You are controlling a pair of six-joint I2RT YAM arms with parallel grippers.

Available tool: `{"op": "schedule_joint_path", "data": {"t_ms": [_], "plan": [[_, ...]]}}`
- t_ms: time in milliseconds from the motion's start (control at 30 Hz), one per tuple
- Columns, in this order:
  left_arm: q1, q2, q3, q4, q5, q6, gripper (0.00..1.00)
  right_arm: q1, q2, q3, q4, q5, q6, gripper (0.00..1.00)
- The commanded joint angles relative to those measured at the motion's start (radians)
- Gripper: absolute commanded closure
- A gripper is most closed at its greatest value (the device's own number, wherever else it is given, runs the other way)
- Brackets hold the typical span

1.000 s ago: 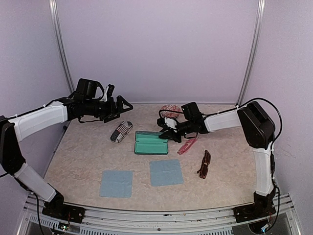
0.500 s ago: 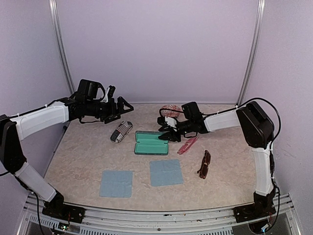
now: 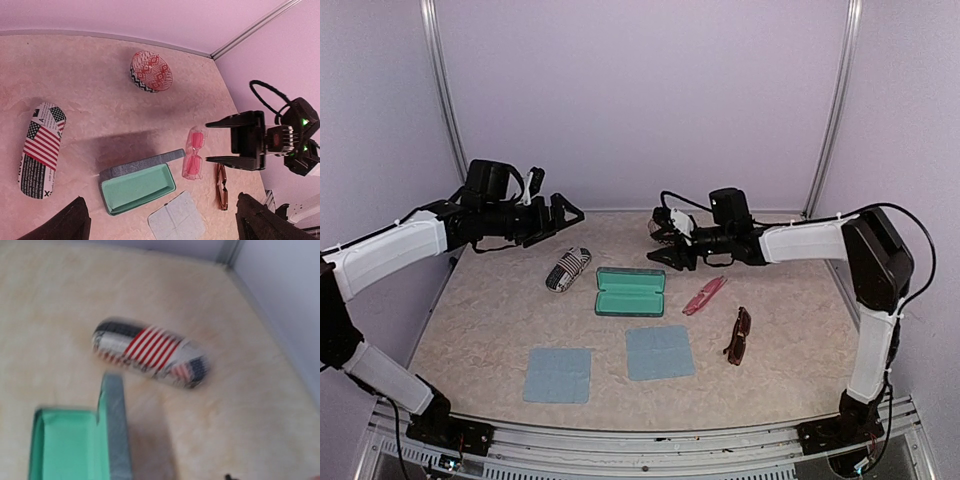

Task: Organize the sunglasses
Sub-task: Pick up the glasses cleaning cloth from the center of the board.

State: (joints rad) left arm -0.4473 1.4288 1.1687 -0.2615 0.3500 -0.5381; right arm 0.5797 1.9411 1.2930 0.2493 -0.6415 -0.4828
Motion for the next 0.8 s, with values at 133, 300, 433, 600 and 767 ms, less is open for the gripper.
{"op": "schedule_joint_path", "data": {"t_ms": [133, 300, 433, 600, 767], "plan": [[-0.063, -0.171, -0.051, -0.065, -0.221, 0.108, 0.01, 0.003, -0.292, -0.126, -0.020, 0.305, 0.397, 0.46], [-0.058, -0.271, -0.105, -0.090, -0.322, 0.096, 0.01, 0.002, -0.382, -0.149, -0.256, 0.454, 0.560, 0.45], [-0.055, -0.344, -0.149, -0.080, -0.319, 0.077, 0.01, 0.023, -0.444, -0.237, -0.372, 0.431, 0.630, 0.45], [-0.056, -0.390, -0.180, -0.099, -0.248, 0.091, 0.01, 0.109, -0.461, -0.333, -0.444, 0.441, 0.686, 0.45], [-0.055, -0.421, -0.168, -0.171, -0.273, 0.144, 0.01, 0.204, -0.429, -0.359, -0.479, 0.512, 0.804, 0.48]]}}
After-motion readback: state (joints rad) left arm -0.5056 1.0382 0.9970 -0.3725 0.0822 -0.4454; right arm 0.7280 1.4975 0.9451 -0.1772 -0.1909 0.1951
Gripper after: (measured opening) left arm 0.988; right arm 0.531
